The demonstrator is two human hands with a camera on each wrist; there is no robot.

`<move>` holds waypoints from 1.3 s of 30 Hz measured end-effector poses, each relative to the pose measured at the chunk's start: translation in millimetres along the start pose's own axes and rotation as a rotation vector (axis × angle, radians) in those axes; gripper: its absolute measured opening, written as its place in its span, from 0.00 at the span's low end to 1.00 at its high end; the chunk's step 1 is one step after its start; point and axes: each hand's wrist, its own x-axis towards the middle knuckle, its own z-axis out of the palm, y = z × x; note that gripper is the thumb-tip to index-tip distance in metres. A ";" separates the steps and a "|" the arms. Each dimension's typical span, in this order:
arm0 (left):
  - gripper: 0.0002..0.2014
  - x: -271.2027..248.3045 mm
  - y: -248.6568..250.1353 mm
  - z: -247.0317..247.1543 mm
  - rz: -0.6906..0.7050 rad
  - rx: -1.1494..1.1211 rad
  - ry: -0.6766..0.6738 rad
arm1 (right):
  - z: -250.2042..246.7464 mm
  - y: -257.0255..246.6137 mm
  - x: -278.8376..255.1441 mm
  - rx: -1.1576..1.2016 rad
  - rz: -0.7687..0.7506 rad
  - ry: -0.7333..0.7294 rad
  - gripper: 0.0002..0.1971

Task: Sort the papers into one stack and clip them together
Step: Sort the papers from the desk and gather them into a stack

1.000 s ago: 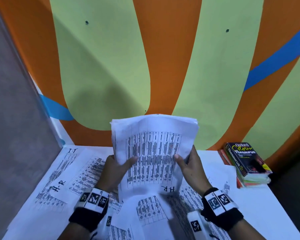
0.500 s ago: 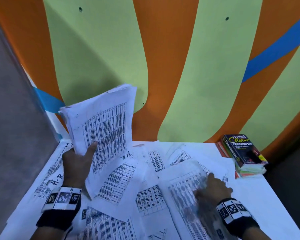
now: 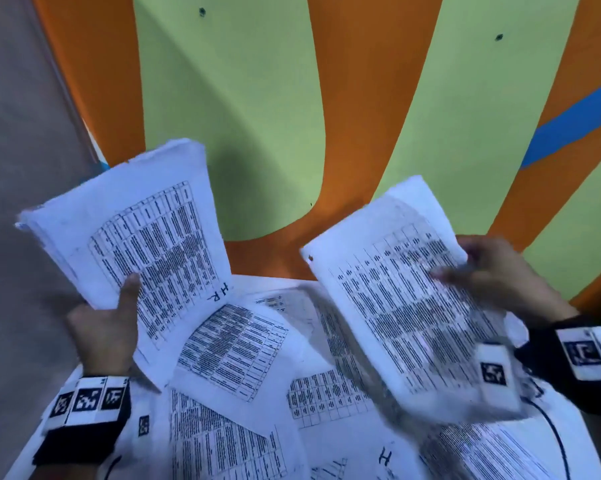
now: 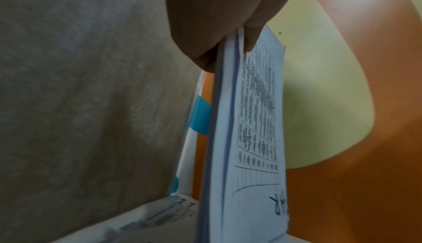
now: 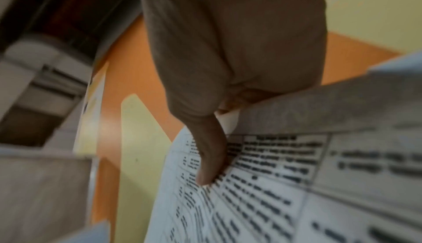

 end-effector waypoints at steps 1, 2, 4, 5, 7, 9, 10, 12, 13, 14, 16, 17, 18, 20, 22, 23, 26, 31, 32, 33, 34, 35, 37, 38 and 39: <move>0.28 3.8 -3.6 -6.8 -0.009 0.012 0.024 | 1.8 -14.2 11.4 0.040 -0.014 -0.034 0.05; 0.31 6.2 -6.8 -12.9 -0.022 0.033 0.045 | 9.0 -25.8 23.6 0.055 -0.032 -0.074 0.06; 0.33 8.6 -11.5 -24.0 -0.032 0.062 0.059 | 41.2 -41.1 51.6 0.033 -0.035 -0.180 0.09; 0.34 9.3 -14.2 -28.5 -0.050 0.065 0.071 | 64.9 -45.7 63.6 0.016 -0.030 -0.240 0.10; 0.36 8.9 -15.8 -36.1 -0.103 0.072 0.113 | 121.9 -48.0 82.6 -0.053 -0.019 -0.342 0.11; 0.34 7.4 -15.1 -42.5 -0.113 0.103 0.158 | 184.7 -42.8 94.5 -0.112 -0.023 -0.414 0.07; 0.32 6.8 -15.6 -45.1 -0.112 0.126 0.174 | 213.9 -37.3 99.0 -0.153 -0.025 -0.430 0.09; 0.31 4.0 -16.7 -52.3 -0.110 0.151 0.182 | 265.1 -27.0 103.0 -0.292 -0.027 -0.469 0.13; 0.31 3.1 -19.1 -56.1 -0.108 0.164 0.183 | 284.2 -24.4 102.0 -0.382 -0.036 -0.488 0.14; 0.32 1.1 -19.4 -59.0 -0.114 0.176 0.184 | 299.4 -19.5 100.6 -0.469 -0.042 -0.500 0.16; 0.33 -0.6 -22.3 -65.9 -0.104 0.198 0.199 | 317.9 -16.7 96.4 -0.546 0.001 -0.513 0.27; 0.32 -1.2 -23.3 -68.1 -0.083 0.198 0.202 | 321.5 -15.9 94.0 -0.551 0.022 -0.494 0.30; 0.32 -2.2 -22.8 -71.6 -0.058 0.185 0.204 | 325.3 -15.8 93.1 -0.550 0.027 -0.467 0.29; 0.30 -2.3 -24.6 -76.0 -0.025 0.173 0.216 | 324.1 -17.7 93.2 -0.557 0.004 -0.414 0.23; 0.31 -0.2 -27.7 -81.3 -0.041 0.180 0.219 | 312.9 -21.1 90.2 -0.448 -0.035 -0.372 0.22; 0.32 2.7 -32.5 -84.0 -0.042 0.173 0.216 | 302.5 -23.9 89.0 -0.377 -0.052 -0.373 0.22; 0.38 9.9 -46.0 -90.8 -0.041 0.133 0.211 | 260.8 -37.1 81.0 -0.212 -0.113 -0.380 0.07; 0.34 16.6 -46.3 -91.3 -0.087 0.151 0.234 | 197.8 -46.0 52.0 0.343 0.077 -0.246 0.21; 0.34 16.5 -44.9 -90.6 -0.089 0.167 0.234 | 197.2 -41.0 42.4 0.428 0.132 -0.249 0.20; 0.34 15.5 -43.6 -88.6 -0.091 0.176 0.233 | 201.3 -32.6 33.8 0.474 0.192 -0.254 0.19; 0.34 14.9 -43.2 -88.4 -0.099 0.184 0.239 | 210.3 -26.2 25.4 0.460 0.251 -0.271 0.18; 0.34 13.4 -41.3 -86.9 -0.109 0.193 0.244 | 223.2 -19.4 19.0 0.410 0.296 -0.277 0.17; 0.33 10.2 -40.3 -83.1 -0.123 0.218 0.240 | 253.2 -5.2 14.6 0.185 0.329 -0.302 0.15; 0.33 8.5 -40.3 -81.2 -0.125 0.212 0.229 | 267.7 -0.7 14.3 0.034 0.307 -0.309 0.16; 0.33 7.6 -40.9 -80.1 -0.119 0.196 0.220 | 281.1 -0.3 13.0 -0.107 0.270 -0.308 0.16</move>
